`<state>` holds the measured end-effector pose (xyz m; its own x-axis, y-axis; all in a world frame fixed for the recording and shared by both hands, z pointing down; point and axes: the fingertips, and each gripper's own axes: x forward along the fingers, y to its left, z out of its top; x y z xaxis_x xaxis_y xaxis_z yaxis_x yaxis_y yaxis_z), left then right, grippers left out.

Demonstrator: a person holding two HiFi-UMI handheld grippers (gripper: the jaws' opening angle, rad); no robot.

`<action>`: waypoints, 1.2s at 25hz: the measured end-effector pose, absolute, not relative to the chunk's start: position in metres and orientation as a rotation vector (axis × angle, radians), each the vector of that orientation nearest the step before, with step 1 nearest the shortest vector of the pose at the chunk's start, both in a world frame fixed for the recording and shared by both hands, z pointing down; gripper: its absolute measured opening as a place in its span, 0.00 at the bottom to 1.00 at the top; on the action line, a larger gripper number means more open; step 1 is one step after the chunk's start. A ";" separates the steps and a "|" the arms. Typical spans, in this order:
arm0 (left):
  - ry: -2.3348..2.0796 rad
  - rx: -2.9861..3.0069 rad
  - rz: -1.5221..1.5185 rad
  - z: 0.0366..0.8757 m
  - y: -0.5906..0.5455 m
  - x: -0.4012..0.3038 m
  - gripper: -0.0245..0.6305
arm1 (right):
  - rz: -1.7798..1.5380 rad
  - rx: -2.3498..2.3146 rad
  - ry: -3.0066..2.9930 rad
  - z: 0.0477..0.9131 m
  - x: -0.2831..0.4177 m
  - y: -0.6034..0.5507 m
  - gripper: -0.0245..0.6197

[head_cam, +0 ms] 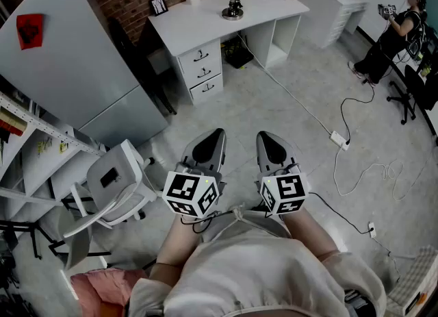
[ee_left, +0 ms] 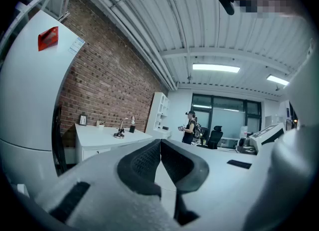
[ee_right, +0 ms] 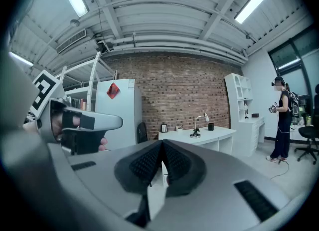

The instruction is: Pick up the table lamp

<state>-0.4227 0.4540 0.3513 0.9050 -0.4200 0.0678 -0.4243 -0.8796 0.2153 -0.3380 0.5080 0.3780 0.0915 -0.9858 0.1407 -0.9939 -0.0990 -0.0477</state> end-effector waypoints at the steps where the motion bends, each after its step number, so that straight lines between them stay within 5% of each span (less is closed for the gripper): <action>1: -0.639 2.843 0.030 0.353 0.454 -0.424 0.07 | 0.210 2.275 -2.068 0.379 -0.339 0.508 0.08; 16: -0.635 2.802 0.013 0.361 0.439 -0.426 0.07 | 0.220 2.312 -2.029 0.384 -0.338 0.501 0.08; 30: -0.699 2.754 0.051 0.382 0.400 -0.351 0.07 | 0.329 2.262 -2.076 0.410 -0.255 0.453 0.08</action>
